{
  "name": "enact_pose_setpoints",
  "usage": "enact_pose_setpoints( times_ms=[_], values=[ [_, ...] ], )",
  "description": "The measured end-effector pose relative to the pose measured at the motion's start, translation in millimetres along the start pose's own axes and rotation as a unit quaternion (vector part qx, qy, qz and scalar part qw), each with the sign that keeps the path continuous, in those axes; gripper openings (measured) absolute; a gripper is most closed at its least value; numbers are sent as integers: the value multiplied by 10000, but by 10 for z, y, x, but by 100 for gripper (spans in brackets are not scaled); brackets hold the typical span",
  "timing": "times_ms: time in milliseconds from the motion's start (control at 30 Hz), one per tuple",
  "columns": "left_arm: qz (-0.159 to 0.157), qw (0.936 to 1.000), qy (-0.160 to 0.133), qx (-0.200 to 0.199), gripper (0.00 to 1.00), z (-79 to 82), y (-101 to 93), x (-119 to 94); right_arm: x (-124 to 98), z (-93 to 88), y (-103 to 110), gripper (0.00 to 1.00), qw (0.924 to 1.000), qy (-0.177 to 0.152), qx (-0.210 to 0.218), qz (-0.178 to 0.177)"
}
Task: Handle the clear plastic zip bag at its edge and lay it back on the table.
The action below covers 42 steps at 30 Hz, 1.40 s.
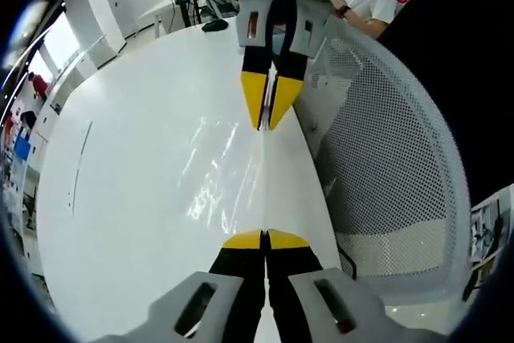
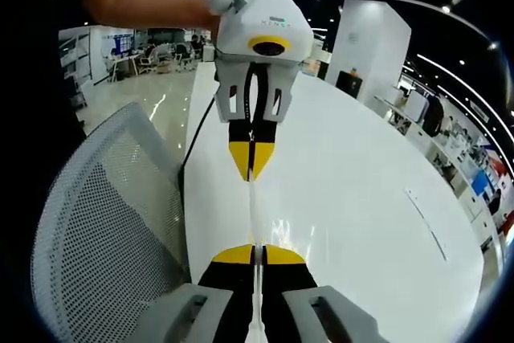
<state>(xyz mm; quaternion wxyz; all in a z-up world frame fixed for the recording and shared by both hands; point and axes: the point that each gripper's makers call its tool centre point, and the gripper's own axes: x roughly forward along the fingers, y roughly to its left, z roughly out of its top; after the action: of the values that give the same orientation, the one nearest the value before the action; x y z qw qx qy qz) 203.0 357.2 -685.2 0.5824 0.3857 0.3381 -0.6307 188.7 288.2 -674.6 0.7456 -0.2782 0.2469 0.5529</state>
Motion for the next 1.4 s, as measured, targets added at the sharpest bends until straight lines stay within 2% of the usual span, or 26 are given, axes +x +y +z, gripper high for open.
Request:
enact_pose_setpoints(
  times_ms=[1400],
  values=[
    [4, 10000, -23, -30, 0, -85, 20, -55, -125, -99, 19, 0, 10000, -38, 91, -11]
  ],
)
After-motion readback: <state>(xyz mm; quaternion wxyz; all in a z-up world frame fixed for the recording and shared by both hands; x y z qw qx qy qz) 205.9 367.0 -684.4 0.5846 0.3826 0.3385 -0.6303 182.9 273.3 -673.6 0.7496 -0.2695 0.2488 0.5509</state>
